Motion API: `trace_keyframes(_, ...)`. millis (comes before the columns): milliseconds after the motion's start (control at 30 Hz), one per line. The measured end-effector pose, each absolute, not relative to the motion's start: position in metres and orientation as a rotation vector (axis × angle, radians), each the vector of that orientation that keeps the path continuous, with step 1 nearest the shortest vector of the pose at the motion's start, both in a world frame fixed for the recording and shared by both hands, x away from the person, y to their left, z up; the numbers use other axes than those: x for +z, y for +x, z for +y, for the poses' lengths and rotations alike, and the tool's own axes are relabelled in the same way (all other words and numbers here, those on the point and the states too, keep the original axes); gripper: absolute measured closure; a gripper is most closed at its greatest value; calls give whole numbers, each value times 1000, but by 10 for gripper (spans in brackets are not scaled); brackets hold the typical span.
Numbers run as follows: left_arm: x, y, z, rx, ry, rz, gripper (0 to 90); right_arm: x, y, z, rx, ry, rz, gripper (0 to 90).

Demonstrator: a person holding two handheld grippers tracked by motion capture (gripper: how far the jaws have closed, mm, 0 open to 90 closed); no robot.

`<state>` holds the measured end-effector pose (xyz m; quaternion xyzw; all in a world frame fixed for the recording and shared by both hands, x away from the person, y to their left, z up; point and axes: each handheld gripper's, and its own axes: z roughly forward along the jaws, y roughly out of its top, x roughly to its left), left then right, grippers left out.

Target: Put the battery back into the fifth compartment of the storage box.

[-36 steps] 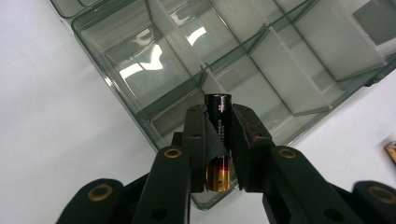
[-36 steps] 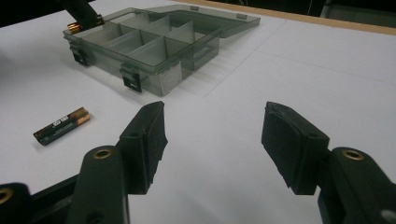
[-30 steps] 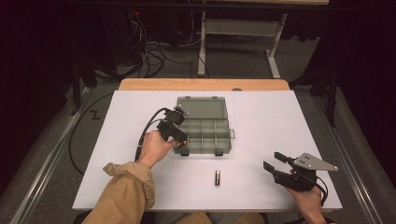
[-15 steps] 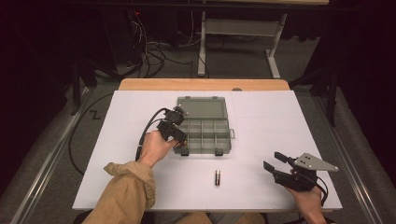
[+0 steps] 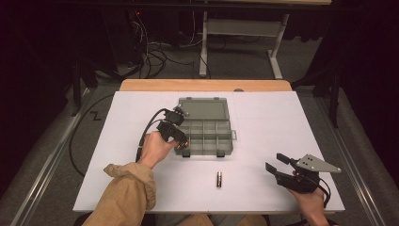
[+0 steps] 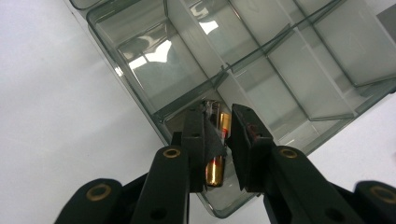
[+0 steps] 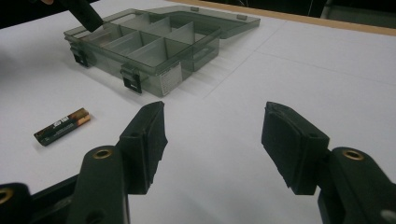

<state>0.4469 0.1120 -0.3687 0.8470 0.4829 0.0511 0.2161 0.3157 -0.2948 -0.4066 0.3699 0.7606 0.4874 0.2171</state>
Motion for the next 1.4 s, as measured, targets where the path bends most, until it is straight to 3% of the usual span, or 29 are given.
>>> trace_keyframes(400,-365,442,113,165,2343,1323,715,-407,316,-294,1349,1023,2107,416)
trace_keyframes(1400,-356,417,115,214,2307,1258,485,-407,315,-294,1346,1027,2108,416)
